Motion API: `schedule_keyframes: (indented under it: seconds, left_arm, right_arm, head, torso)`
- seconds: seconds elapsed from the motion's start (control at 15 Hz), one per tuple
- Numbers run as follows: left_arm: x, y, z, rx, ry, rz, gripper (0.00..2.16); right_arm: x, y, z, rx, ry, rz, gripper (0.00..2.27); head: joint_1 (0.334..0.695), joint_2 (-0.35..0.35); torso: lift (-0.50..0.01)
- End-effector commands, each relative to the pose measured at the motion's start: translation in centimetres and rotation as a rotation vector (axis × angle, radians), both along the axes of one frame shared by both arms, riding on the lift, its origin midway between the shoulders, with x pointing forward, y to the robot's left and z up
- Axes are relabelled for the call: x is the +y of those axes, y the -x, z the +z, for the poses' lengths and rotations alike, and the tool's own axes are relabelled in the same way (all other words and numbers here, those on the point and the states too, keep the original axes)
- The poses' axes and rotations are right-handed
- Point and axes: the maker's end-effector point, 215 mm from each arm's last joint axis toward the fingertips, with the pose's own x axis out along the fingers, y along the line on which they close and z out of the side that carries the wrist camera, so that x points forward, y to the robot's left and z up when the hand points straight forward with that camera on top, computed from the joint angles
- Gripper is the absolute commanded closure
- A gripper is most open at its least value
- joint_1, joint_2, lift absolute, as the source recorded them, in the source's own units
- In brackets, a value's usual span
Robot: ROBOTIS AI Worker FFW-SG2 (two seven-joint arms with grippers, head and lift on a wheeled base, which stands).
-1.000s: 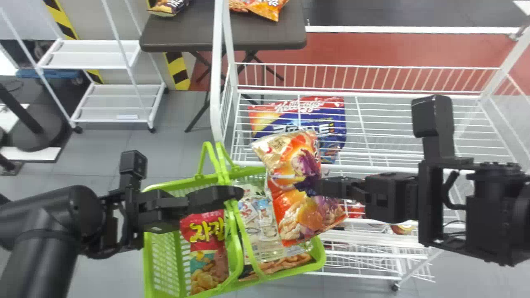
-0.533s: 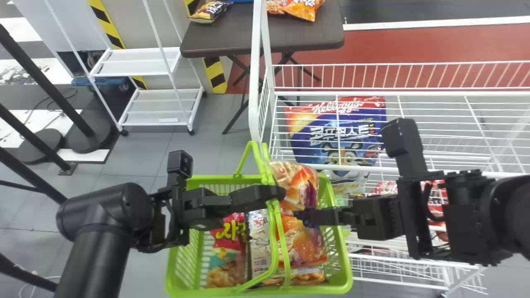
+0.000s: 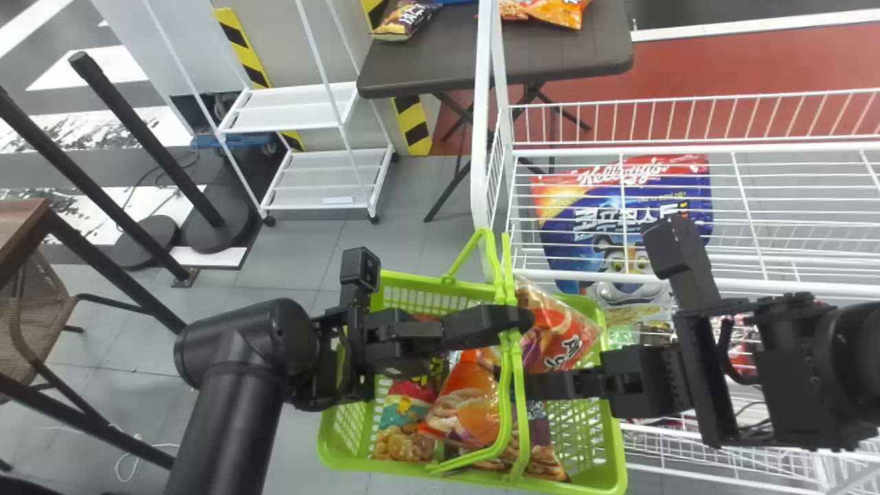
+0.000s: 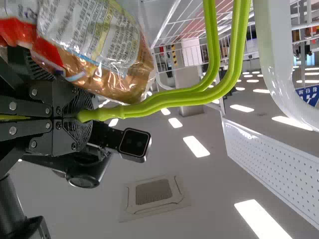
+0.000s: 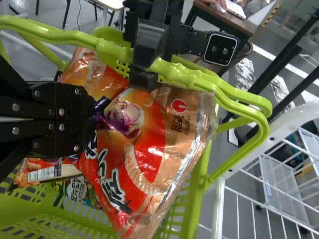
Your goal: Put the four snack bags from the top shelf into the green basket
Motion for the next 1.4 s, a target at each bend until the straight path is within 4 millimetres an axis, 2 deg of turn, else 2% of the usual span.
schedule_keyframes:
  seconds: [0.0,0.07,0.13,0.27,0.4,0.53,0.6,0.73,0.8,0.87,1.0,1.2,1.33]
  left_arm:
    - [0.0,0.1,0.2,0.002,0.013,-0.004,2.15]
    - [0.2,0.1,0.2,0.001,0.013,0.001,2.15]
    - [0.4,0.0,0.3,0.0,0.012,0.005,2.15]
    - [0.9,-0.2,0.3,0.0,0.012,0.017,2.15]
    - [1.0,-0.2,0.3,-0.001,0.011,0.02,2.15]
    - [1.0,-0.2,0.3,-0.001,0.011,0.02,2.15]
    - [1.0,-0.2,0.3,0.0,0.011,0.018,2.15]
    - [1.0,-0.2,0.3,0.0,0.011,0.018,2.15]
    - [1.0,-0.2,0.3,-0.001,0.012,0.018,2.15]
    - [0.9,-0.1,0.3,0.002,0.014,0.017,2.15]
    - [1.0,0.0,0.3,0.004,0.017,0.018,2.15]
    - [1.0,0.2,0.3,0.011,0.022,0.018,2.15]
    - [1.1,0.3,0.1,0.015,0.021,0.019,2.15]
  right_arm:
    - [-0.1,0.1,-0.6,0.021,0.001,0.004,0.76]
    - [-0.7,0.2,-0.8,0.024,0.003,-0.002,0.0]
    - [-1.5,-0.4,-0.2,-0.001,0.005,-0.021,0.0]
    - [-4.3,-2.4,2.4,-0.071,-0.018,-0.097,0.03]
    - [-8.0,-4.2,5.1,-0.134,-0.051,-0.19,0.05]
    - [-12.2,-5.6,7.3,-0.206,-0.042,-0.286,0.05]
    - [-14.5,-6.1,7.3,-0.227,-0.007,-0.334,0.05]
    - [-18.1,-6.1,4.3,-0.197,0.095,-0.41,0.05]
    - [-20.9,-9.2,4.5,-0.313,0.143,-0.503,0.05]
    - [-22.8,-11.2,4.6,-0.403,0.185,-0.564,0.06]
    - [-26.8,-14.8,5.1,-0.597,0.256,-0.665,0.06]
    - [-30.3,-18.1,6.9,-0.871,0.342,-0.746,0.07]
    - [-31.6,-18.7,5.8,-0.924,0.402,-0.758,0.07]
  head:
    - [0.695,0.276]
    - [0.695,0.278]
    - [0.695,0.276]
    - [0.695,0.262]
    - [0.695,0.238]
    - [0.695,0.176]
    - [0.695,0.152]
    - [0.695,0.091]
    - [0.695,0.069]
    - [0.695,0.02]
    - [0.695,-0.033]
    - [0.695,-0.114]
    - [0.695,-0.139]
  torso:
    - [0.0]
    - [0.0]
    - [0.0]
    - [0.0]
    - [0.0]
    - [0.0]
    - [0.0]
    - [0.0]
    - [0.0]
    - [0.0]
    - [0.0]
    - [0.0]
    - [0.0]
